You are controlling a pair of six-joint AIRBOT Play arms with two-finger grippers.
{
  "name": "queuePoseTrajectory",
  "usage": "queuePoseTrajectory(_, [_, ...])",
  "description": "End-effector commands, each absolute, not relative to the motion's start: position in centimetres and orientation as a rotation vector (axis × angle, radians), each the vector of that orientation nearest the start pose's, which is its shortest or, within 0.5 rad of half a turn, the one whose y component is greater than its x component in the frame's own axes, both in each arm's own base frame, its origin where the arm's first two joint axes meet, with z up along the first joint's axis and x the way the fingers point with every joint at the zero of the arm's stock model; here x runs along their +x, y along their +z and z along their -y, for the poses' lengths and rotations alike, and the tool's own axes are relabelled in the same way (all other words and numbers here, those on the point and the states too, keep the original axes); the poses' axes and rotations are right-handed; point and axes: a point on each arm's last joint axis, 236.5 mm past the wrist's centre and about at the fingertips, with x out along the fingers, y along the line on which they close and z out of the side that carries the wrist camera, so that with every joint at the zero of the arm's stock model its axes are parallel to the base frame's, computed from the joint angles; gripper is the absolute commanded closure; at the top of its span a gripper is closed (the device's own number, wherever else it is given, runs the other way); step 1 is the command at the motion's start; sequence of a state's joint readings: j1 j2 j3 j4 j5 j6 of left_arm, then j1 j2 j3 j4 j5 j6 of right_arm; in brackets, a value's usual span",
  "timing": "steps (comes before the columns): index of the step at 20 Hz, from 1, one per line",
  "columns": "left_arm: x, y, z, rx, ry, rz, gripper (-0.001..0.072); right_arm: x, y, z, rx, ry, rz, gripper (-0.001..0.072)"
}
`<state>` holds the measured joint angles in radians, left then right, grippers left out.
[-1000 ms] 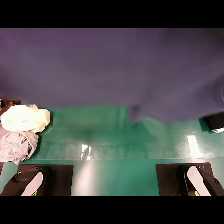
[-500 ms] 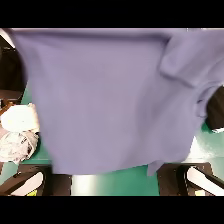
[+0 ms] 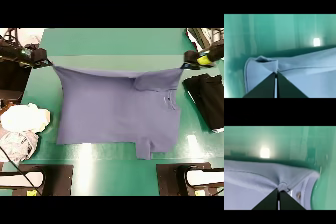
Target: Fold the shirts.
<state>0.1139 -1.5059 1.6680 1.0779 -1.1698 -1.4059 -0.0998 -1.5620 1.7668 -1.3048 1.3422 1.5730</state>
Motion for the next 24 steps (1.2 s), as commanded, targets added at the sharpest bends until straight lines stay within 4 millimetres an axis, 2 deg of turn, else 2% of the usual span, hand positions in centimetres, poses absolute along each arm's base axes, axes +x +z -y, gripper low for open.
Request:
queuePoseTrajectory(1, [54.9, 12.6, 3.3, -0.296, -0.250, -0.779, 0.0681, 54.0, 8.2, -1.0, 0.261, 0.060, -0.980, 0.0700])
queuePoseTrajectory(4, [56.7, 12.8, 2.4, -0.268, -0.225, -0.707, 0.0681, 56.6, 9.7, -0.4, 0.263, 0.043, -0.852, 0.0700])
queuePoseTrajectory(5, [56.8, 12.3, 2.4, -0.260, -0.229, -0.714, 0.0681, 57.1, 10.0, -0.3, 0.260, 0.042, -0.829, 0.0700])
queuePoseTrajectory(7, [55.9, 9.8, 2.8, -0.245, -0.253, -0.804, 0.0681, 56.6, 9.5, 0.3, 0.198, 0.039, -0.852, 0.0700])
queuePoseTrajectory(9, [54.2, 7.5, 3.2, -0.201, -0.292, -0.913, 0.0681, 55.0, 8.0, 0.5, 0.131, 0.024, -0.944, 0.0700])
queuePoseTrajectory(12, [51.3, 5.5, 3.5, -0.170, -0.327, -1.054, 0.0681, 51.2, 5.1, 1.2, 0.025, -0.010, -1.128, 0.0700])
queuePoseTrajectory(13, [50.3, 5.0, 3.8, -0.150, -0.353, -1.098, 0.0681, 50.0, 3.8, 1.0, 0.015, -0.009, -1.179, 0.0700])
queuePoseTrajectory(16, [48.6, 2.4, 3.2, -0.102, -0.335, -1.181, 0.0681, 46.7, 0.2, 0.1, 0.000, 0.005, -1.283, 0.0700])
queuePoseTrajectory(21, [45.7, -2.8, 3.1, -0.129, -0.321, -1.298, 0.0681, 43.7, -2.5, -1.7, 0.053, 0.039, -1.314, 0.0696])
queuePoseTrajectory(24, [44.3, -3.6, 3.8, -0.173, -0.335, -1.354, 0.0675, 41.9, -4.0, -1.7, 0.054, 0.036, -1.380, 0.0693])
